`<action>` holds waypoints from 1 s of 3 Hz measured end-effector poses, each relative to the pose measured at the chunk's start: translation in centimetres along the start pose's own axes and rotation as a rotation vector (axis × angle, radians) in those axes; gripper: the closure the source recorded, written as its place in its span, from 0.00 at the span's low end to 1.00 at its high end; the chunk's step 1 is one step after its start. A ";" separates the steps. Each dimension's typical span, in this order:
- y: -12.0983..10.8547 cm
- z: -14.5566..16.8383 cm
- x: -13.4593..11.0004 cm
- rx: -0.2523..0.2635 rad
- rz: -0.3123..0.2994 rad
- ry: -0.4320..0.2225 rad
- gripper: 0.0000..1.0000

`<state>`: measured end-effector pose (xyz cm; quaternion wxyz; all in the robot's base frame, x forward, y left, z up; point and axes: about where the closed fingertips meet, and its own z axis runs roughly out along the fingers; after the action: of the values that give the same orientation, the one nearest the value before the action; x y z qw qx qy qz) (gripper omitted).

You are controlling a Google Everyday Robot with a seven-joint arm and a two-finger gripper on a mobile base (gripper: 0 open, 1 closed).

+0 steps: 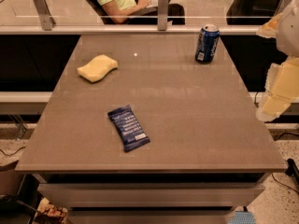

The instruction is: Move pepsi can near rxbar blueberry

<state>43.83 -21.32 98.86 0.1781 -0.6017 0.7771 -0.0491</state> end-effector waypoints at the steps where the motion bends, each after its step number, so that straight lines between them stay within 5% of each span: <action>1: 0.0 -0.1 0.0 0.002 0.001 -0.001 0.00; 3: -4.1 -1.1 0.7 0.071 0.122 -0.093 0.00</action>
Offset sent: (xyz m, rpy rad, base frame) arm 0.0265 -0.0190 0.0198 0.0829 -0.0536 -0.0913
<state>47.06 -23.26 100.91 0.2381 -0.5482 0.8008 -0.0378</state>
